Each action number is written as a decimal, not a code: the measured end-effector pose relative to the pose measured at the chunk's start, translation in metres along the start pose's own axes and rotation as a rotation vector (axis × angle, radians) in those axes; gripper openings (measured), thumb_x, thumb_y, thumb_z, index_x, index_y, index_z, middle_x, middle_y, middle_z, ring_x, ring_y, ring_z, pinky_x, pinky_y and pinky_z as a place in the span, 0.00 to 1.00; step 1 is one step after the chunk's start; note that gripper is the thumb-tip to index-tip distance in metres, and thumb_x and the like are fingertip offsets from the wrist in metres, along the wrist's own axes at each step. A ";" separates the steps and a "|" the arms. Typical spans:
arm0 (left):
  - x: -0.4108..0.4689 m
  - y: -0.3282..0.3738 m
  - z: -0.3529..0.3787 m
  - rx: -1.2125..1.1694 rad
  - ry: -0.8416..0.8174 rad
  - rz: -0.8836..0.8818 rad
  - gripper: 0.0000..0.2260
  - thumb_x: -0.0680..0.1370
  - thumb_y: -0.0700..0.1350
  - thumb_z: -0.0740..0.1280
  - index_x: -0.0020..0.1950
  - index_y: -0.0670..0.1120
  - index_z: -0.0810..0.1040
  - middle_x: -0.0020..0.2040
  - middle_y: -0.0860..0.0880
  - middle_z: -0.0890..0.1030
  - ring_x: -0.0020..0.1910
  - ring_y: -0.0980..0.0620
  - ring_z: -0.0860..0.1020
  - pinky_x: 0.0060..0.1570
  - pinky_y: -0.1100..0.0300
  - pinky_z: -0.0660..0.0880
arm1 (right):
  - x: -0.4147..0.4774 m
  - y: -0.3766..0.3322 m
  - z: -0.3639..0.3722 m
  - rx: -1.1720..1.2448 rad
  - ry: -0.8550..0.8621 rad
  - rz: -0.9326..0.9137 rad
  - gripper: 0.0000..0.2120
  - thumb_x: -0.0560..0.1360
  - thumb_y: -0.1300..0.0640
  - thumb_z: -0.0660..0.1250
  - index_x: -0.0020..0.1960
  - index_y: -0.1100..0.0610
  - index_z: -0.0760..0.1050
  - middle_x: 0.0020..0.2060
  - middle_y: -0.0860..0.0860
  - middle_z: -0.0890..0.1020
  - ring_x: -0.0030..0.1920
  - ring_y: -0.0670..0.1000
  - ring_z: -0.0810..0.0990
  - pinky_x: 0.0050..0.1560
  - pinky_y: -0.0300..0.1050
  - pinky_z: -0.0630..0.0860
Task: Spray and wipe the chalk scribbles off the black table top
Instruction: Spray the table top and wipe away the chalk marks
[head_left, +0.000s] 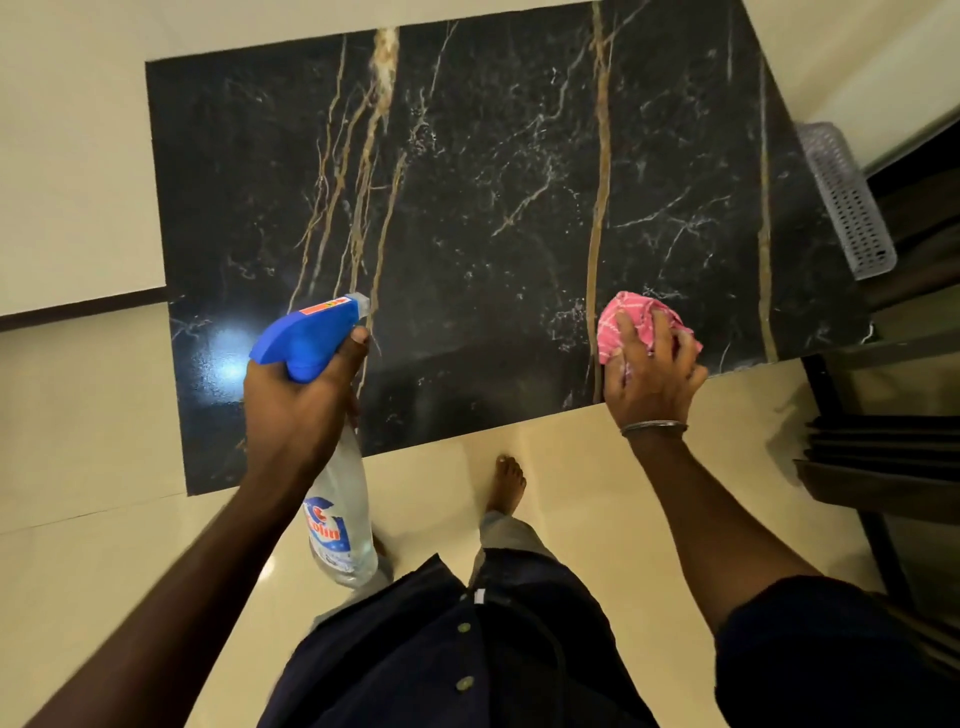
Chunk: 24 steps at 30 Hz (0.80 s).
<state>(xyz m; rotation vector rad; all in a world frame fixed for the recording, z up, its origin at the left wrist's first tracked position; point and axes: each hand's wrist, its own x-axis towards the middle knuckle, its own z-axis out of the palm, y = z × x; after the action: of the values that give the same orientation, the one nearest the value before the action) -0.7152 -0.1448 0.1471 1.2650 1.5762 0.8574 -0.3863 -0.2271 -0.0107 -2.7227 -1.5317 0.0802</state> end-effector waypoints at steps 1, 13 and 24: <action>-0.002 0.001 0.005 -0.004 0.005 0.005 0.06 0.78 0.49 0.70 0.44 0.53 0.75 0.31 0.48 0.77 0.26 0.56 0.76 0.31 0.59 0.76 | 0.005 0.010 -0.002 0.001 0.001 0.025 0.26 0.76 0.47 0.56 0.74 0.44 0.63 0.73 0.54 0.66 0.69 0.62 0.65 0.57 0.60 0.68; -0.011 0.005 0.018 -0.016 0.017 0.029 0.06 0.78 0.51 0.70 0.44 0.55 0.74 0.30 0.52 0.79 0.27 0.55 0.77 0.34 0.54 0.78 | -0.024 -0.056 0.000 0.088 0.019 0.058 0.26 0.75 0.45 0.59 0.73 0.43 0.65 0.73 0.55 0.66 0.69 0.64 0.64 0.58 0.60 0.65; -0.005 -0.004 -0.012 0.056 -0.022 0.005 0.13 0.77 0.54 0.71 0.52 0.45 0.79 0.36 0.40 0.80 0.28 0.49 0.79 0.35 0.52 0.79 | -0.085 -0.182 0.010 0.138 -0.071 -0.436 0.26 0.77 0.45 0.55 0.74 0.47 0.65 0.73 0.56 0.67 0.68 0.63 0.66 0.58 0.62 0.67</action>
<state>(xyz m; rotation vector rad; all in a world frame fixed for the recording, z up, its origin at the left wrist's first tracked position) -0.7279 -0.1501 0.1489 1.3141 1.5899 0.8043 -0.5867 -0.2056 -0.0100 -2.2471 -2.0143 0.2656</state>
